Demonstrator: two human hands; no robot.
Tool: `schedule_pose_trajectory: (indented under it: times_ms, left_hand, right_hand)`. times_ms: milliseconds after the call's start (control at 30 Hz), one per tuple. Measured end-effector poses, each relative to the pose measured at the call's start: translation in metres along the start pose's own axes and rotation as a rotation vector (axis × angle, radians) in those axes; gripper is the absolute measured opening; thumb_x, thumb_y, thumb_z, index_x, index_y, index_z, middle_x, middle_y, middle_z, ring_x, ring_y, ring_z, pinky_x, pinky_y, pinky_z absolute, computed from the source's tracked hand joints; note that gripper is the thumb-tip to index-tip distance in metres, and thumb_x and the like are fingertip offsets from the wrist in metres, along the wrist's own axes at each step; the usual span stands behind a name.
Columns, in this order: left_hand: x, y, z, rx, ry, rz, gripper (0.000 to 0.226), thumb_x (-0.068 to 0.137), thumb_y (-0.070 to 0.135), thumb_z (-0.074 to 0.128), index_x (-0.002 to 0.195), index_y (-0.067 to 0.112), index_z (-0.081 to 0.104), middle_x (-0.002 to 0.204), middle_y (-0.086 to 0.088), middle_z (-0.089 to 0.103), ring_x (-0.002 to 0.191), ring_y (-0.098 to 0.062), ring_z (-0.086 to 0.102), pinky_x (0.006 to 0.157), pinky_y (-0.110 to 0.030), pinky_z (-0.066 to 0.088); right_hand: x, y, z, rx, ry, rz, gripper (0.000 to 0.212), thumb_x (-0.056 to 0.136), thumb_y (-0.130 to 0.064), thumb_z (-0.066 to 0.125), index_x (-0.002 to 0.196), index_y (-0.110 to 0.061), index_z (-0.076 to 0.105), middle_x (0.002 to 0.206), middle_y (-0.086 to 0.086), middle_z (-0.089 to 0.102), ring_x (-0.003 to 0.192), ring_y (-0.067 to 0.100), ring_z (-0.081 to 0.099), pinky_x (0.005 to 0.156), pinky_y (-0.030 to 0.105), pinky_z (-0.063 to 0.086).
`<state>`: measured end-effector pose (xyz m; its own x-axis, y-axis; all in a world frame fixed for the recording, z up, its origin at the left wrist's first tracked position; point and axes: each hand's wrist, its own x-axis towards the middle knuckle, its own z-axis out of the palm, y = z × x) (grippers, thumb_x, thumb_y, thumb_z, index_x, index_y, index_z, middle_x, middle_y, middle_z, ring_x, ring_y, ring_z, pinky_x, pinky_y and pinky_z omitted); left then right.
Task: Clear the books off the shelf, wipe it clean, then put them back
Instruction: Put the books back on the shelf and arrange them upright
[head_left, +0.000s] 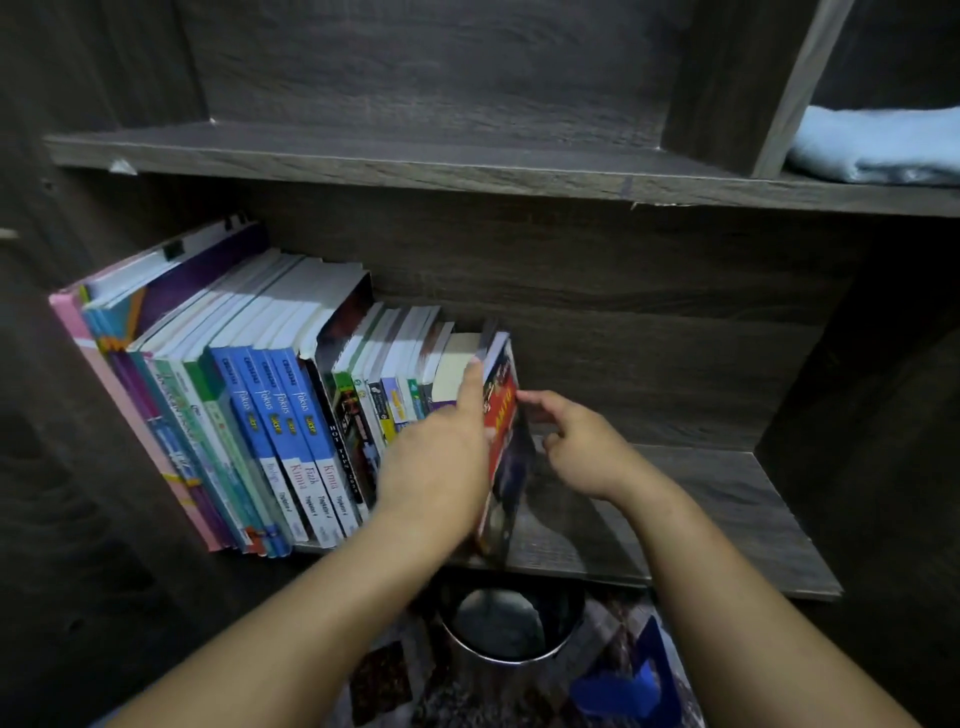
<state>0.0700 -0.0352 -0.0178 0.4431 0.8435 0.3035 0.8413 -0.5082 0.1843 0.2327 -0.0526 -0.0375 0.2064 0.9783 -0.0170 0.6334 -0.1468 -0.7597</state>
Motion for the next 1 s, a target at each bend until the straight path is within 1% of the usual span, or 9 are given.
schedule_pose_trajectory:
  times_ms: [67, 167, 300, 467, 567, 667, 800, 867, 1000]
  left_hand:
    - [0.003, -0.016, -0.025, 0.019, -0.089, 0.064, 0.065, 0.099, 0.046, 0.041, 0.152, 0.034, 0.004, 0.077, 0.011, 0.050, 0.064, -0.007, 0.049, 0.050, -0.023, 0.043]
    - [-0.001, -0.041, -0.066, 0.045, -0.222, 0.121, 0.062, 0.097, 0.049, 0.045, 0.149, 0.045, 0.012, 0.090, 0.017, 0.053, 0.078, -0.005, 0.053, 0.063, -0.024, 0.049]
    - [-0.008, -0.060, -0.096, 0.133, -0.271, 0.054, 0.061, 0.096, 0.048, 0.047, 0.148, 0.045, 0.016, 0.093, 0.017, 0.055, 0.083, -0.006, 0.056, 0.075, -0.032, 0.055]
    - [-0.014, -0.069, -0.097, 0.276, -0.224, -0.011, 0.055, 0.097, 0.046, 0.047, 0.146, 0.036, 0.024, 0.110, 0.007, 0.063, 0.090, -0.013, 0.060, 0.076, -0.033, 0.055]
    - [-0.017, -0.071, -0.096, 0.282, -0.269, -0.019, 0.053, 0.096, 0.046, 0.048, 0.144, 0.035, 0.028, 0.107, 0.006, 0.063, 0.088, -0.013, 0.060, 0.076, -0.033, 0.055]
    - [-0.020, -0.070, -0.092, 0.269, -0.289, 0.004, 0.057, 0.096, 0.047, 0.047, 0.147, 0.038, 0.023, 0.119, 0.005, 0.060, 0.097, -0.015, 0.058, 0.079, -0.032, 0.053]
    - [-0.023, -0.069, -0.088, 0.241, -0.298, 0.054, 0.056, 0.097, 0.045, 0.046, 0.147, 0.038, 0.021, 0.114, 0.007, 0.060, 0.095, -0.015, 0.059, 0.077, -0.033, 0.054]
    - [-0.023, -0.067, -0.087, 0.224, -0.288, 0.077, 0.060, 0.099, 0.043, 0.044, 0.150, 0.040, 0.013, 0.115, 0.005, 0.058, 0.092, -0.015, 0.057, 0.073, -0.032, 0.053]
    - [-0.020, -0.060, -0.078, 0.180, -0.181, 0.119, 0.063, 0.100, 0.041, 0.041, 0.150, 0.043, 0.003, 0.105, 0.004, 0.057, 0.085, -0.015, 0.055, 0.067, -0.032, 0.051]
  right_hand:
    - [0.001, -0.005, 0.003, 0.003, 0.097, -0.040, 0.053, 0.091, -0.002, 0.046, 0.137, -0.028, 0.047, 0.131, -0.002, 0.058, 0.112, 0.007, 0.053, 0.087, 0.014, 0.043]
    - [0.005, -0.014, 0.010, 0.012, 0.205, -0.123, 0.056, 0.091, -0.009, 0.047, 0.143, -0.030, 0.041, 0.141, 0.000, 0.047, 0.127, 0.013, 0.046, 0.107, 0.034, 0.041]
    - [0.003, -0.041, 0.026, 0.012, 0.086, -0.224, 0.065, 0.089, -0.018, 0.055, 0.147, -0.033, 0.032, 0.157, -0.003, 0.016, 0.143, 0.017, 0.020, 0.116, 0.040, 0.026]
    - [0.005, -0.061, 0.049, -0.639, 0.158, -0.219, 0.083, 0.080, -0.038, 0.063, 0.149, -0.043, 0.017, 0.160, 0.005, -0.012, 0.146, 0.032, -0.007, 0.117, 0.049, 0.005]
    - [0.008, -0.065, 0.062, -0.750, 0.265, -0.235, 0.074, 0.083, -0.042, 0.058, 0.148, -0.041, 0.023, 0.160, 0.008, -0.009, 0.145, 0.037, 0.000, 0.117, 0.051, 0.011]
    - [0.012, -0.066, 0.068, -0.669, 0.349, -0.179, 0.052, 0.085, -0.042, 0.053, 0.136, -0.040, 0.042, 0.160, 0.008, 0.003, 0.143, 0.040, 0.014, 0.111, 0.054, 0.025]
    - [0.019, -0.063, 0.068, -0.555, 0.496, -0.100, 0.026, 0.089, -0.043, 0.056, 0.110, -0.027, 0.057, 0.157, 0.011, 0.020, 0.129, 0.039, 0.040, 0.091, 0.049, 0.047]
    - [0.021, -0.057, 0.062, -0.496, 0.551, -0.051, 0.021, 0.089, -0.036, 0.060, 0.105, -0.023, 0.059, 0.156, 0.011, 0.024, 0.123, 0.038, 0.046, 0.084, 0.044, 0.049]
    - [0.023, -0.044, 0.040, -0.420, 0.579, 0.014, 0.018, 0.083, -0.027, 0.063, 0.100, -0.021, 0.060, 0.153, 0.009, 0.031, 0.115, 0.035, 0.054, 0.085, 0.036, 0.045]
